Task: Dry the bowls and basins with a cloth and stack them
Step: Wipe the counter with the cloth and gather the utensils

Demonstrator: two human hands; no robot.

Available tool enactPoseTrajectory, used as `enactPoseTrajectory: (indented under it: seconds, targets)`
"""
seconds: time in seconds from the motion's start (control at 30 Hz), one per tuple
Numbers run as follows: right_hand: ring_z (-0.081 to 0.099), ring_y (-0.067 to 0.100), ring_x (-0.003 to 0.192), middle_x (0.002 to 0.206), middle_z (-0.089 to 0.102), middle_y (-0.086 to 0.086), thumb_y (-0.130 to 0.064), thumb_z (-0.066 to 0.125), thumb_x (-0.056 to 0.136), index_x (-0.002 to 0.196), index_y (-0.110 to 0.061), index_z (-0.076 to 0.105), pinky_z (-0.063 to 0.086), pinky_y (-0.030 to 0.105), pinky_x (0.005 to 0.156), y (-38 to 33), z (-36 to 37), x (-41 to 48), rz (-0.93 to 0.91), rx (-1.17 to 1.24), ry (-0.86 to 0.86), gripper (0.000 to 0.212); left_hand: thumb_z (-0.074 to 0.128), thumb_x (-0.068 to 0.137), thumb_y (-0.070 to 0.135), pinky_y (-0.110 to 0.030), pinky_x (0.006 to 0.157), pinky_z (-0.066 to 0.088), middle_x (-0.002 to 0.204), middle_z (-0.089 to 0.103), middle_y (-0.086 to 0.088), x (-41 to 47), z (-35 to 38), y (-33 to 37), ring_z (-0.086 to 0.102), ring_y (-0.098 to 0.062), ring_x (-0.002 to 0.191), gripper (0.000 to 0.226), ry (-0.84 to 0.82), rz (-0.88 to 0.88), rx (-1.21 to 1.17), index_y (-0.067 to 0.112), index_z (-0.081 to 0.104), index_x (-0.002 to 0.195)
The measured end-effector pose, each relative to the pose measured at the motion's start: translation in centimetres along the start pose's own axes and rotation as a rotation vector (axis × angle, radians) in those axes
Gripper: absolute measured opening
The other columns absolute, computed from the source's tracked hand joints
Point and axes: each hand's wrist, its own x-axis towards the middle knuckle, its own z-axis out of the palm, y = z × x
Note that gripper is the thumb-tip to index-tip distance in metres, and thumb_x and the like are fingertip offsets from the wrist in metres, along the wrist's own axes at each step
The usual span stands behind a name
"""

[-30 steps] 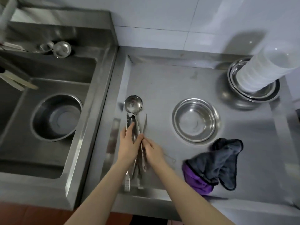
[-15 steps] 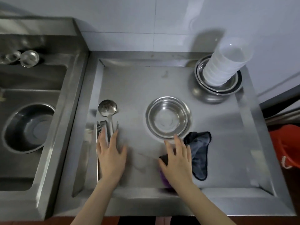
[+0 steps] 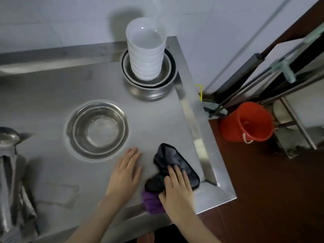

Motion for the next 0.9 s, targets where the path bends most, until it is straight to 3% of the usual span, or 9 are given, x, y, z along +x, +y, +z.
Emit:
enactPoseTrajectory:
  seconds: [0.07, 0.13, 0.23, 0.33, 0.4, 0.6, 0.7, 0.8, 0.9]
  targets:
    - [0.062, 0.035, 0.118, 0.122, 0.067, 0.017, -0.030, 0.049, 0.067, 0.095, -0.006, 0.069, 0.033, 0.044, 0.107, 4.3, -0.7, -0.4, 0.090, 0.005, 0.057, 0.042, 0.041, 0.093, 0.034, -0.031, 0.118, 0.020, 0.152, 0.040, -0.004, 1.4, 1.7, 0.8, 0.032, -0.022, 0.142, 0.053, -0.020, 0.059, 0.061, 0.011, 0.050, 0.139]
    - [0.060, 0.037, 0.120, 0.124, 0.065, 0.017, -0.028, 0.046, 0.066, 0.108, -0.002, 0.065, 0.036, 0.043, 0.108, 6.8, -1.2, -0.2, 0.144, 0.027, 0.079, 0.053, 0.044, 0.091, 0.031, -0.035, 0.119, 0.018, 0.152, 0.039, -0.010, 2.7, 2.9, 1.2, 0.032, -0.027, 0.142, 0.056, -0.007, 0.078, 0.136, 0.007, 0.048, 0.141]
    - [0.031, 0.028, 0.146, 0.156, 0.036, 0.012, -0.033, 0.048, 0.075, 0.149, -0.011, 0.036, 0.034, 0.039, 0.115, 6.9, -1.1, 0.0, 0.184, 0.146, 0.022, 0.079, 0.042, 0.091, 0.034, -0.040, 0.119, 0.020, 0.156, 0.033, -0.011, 3.4, 4.0, 1.0, 0.028, -0.028, 0.145, 0.060, 0.026, 0.077, 0.243, 0.006, 0.042, 0.145]
    - [0.004, 0.024, 0.153, 0.166, 0.009, 0.007, -0.054, 0.045, 0.087, 0.158, -0.017, 0.010, 0.015, 0.040, 0.123, 5.2, 0.0, 1.2, 0.251, 0.207, -0.012, 0.088, 0.041, 0.092, 0.037, -0.042, 0.119, 0.020, 0.156, 0.033, -0.010, 3.1, 4.5, 0.8, 0.027, -0.027, 0.145, 0.062, 0.062, 0.086, 0.307, 0.006, 0.041, 0.146]
    - [0.009, 0.029, 0.152, 0.164, 0.014, 0.014, -0.062, 0.041, 0.089, 0.158, -0.012, 0.012, 0.015, 0.044, 0.122, 4.6, 0.4, 3.5, 0.259, 0.158, 0.025, 0.089, 0.042, 0.092, 0.038, -0.042, 0.119, 0.021, 0.156, 0.033, -0.010, 3.2, 4.5, 0.8, 0.027, -0.026, 0.145, 0.061, 0.079, 0.085, 0.304, 0.007, 0.042, 0.145]
    - [0.018, 0.033, 0.150, 0.161, 0.024, 0.016, -0.057, 0.031, 0.096, 0.154, -0.005, 0.027, 0.018, 0.049, 0.122, 4.9, -0.8, 17.1, 0.051, 0.056, 0.125, 0.077, 0.046, 0.093, 0.037, -0.044, 0.117, 0.027, 0.157, 0.032, -0.008, 3.1, 4.6, 0.6, 0.027, -0.024, 0.146, 0.060, 0.080, 0.085, 0.285, 0.010, 0.041, 0.147]
    - [0.017, 0.032, 0.150, 0.161, 0.025, 0.014, -0.057, 0.024, 0.095, 0.154, -0.008, 0.026, 0.016, 0.048, 0.122, 3.3, -2.0, 23.4, 0.117, 0.079, 0.132, 0.077, 0.049, 0.093, 0.035, -0.044, 0.117, 0.027, 0.156, 0.033, -0.008, 3.1, 4.7, 0.6, 0.027, -0.024, 0.146, 0.059, 0.097, 0.094, 0.274, 0.010, 0.043, 0.145]
    - [0.016, 0.030, 0.151, 0.161, 0.025, 0.011, -0.054, 0.024, 0.094, 0.154, -0.010, 0.026, 0.016, 0.048, 0.122, 2.2, -1.8, 23.0, 0.128, 0.099, 0.122, 0.075, 0.050, 0.092, 0.034, -0.044, 0.117, 0.026, 0.155, 0.035, -0.010, 3.1, 4.6, 0.5, 0.028, -0.025, 0.146, 0.058, 0.099, 0.097, 0.268, 0.008, 0.045, 0.144]
    - [0.025, 0.031, 0.148, 0.158, 0.032, 0.011, -0.047, 0.039, 0.094, 0.152, -0.009, 0.034, 0.027, 0.049, 0.119, 2.8, -0.5, 15.8, -0.038, 0.101, 0.109, 0.069, 0.051, 0.091, 0.034, -0.046, 0.117, 0.027, 0.154, 0.036, -0.013, 3.0, 4.4, 0.4, 0.029, -0.027, 0.145, 0.053, 0.091, 0.115, 0.216, 0.003, 0.054, 0.134]
